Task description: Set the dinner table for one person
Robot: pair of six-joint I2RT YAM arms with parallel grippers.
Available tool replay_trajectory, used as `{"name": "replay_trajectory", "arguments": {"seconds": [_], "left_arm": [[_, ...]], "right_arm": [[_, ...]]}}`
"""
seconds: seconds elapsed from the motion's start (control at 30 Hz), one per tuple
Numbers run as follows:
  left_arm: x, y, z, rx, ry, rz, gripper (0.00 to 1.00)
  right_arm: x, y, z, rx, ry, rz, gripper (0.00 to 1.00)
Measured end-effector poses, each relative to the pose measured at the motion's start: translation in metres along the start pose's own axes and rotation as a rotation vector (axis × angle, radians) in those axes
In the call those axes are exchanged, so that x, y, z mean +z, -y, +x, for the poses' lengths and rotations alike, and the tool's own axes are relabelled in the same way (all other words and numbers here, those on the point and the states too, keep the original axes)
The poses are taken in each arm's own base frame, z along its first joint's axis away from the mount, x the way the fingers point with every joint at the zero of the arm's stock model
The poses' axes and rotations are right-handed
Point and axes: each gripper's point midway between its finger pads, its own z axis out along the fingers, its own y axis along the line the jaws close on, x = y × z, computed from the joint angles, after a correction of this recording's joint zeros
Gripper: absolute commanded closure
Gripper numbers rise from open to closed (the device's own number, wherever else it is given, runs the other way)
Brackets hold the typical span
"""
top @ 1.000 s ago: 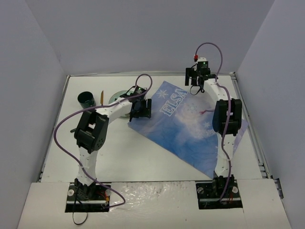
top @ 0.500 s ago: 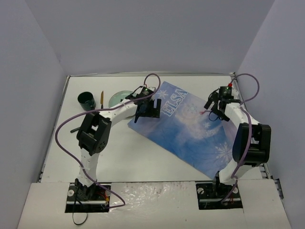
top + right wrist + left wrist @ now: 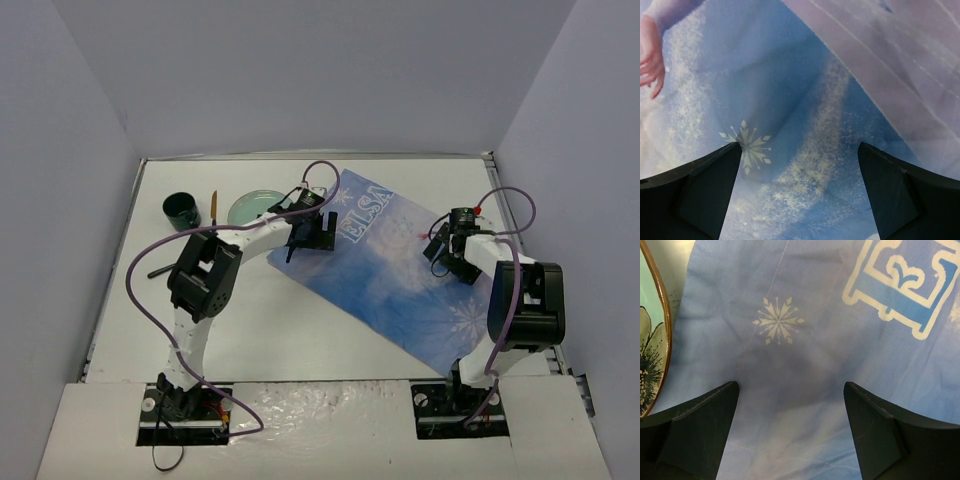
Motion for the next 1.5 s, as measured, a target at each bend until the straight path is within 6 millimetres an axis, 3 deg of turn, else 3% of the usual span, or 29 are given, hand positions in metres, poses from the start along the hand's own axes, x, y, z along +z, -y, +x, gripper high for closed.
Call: {"name": "replay_trajectory", "arguments": {"seconds": [0.37, 0.5, 0.63, 0.77, 0.87, 1.03, 1.13, 1.23, 1.37, 1.5], "left_arm": [[0.003, -0.012, -0.008, -0.014, 0.039, -0.028, 0.16], [0.002, -0.015, -0.010, -0.008, 0.036, -0.036, 0.11], [-0.003, -0.015, -0.008, 0.002, 0.004, -0.042, 0.06], [-0.019, -0.005, -0.019, 0.003, -0.002, -0.019, 0.03], [-0.044, 0.007, -0.039, 0.001, 0.048, 0.019, 0.03], [-0.114, 0.019, -0.077, -0.053, 0.186, 0.116, 0.03], [-0.148, 0.001, -0.088, -0.139, 0.253, 0.170, 0.03], [-0.158, -0.041, -0.083, -0.261, 0.279, 0.156, 0.03], [-0.149, -0.095, -0.057, -0.435, 0.293, 0.104, 0.03], [-0.142, -0.131, -0.009, -0.583, 0.291, 0.047, 0.03]], "right_arm": [[0.003, 0.016, -0.009, 0.068, 0.033, 0.029, 0.00], [-0.006, 0.013, -0.013, 0.083, 0.038, 0.006, 0.00], [-0.042, -0.006, -0.048, 0.108, 0.132, -0.093, 0.00], [-0.101, -0.030, -0.099, 0.119, 0.289, -0.236, 0.00], [-0.147, -0.040, -0.124, 0.112, 0.401, -0.336, 0.00], [-0.204, -0.043, -0.132, 0.075, 0.526, -0.466, 0.00], [-0.225, -0.043, -0.125, 0.044, 0.570, -0.530, 0.00], [-0.236, -0.053, -0.117, -0.009, 0.581, -0.580, 0.00], [-0.242, -0.080, -0.097, -0.119, 0.552, -0.657, 0.00], [-0.251, -0.110, -0.068, -0.233, 0.508, -0.752, 0.00]]}}
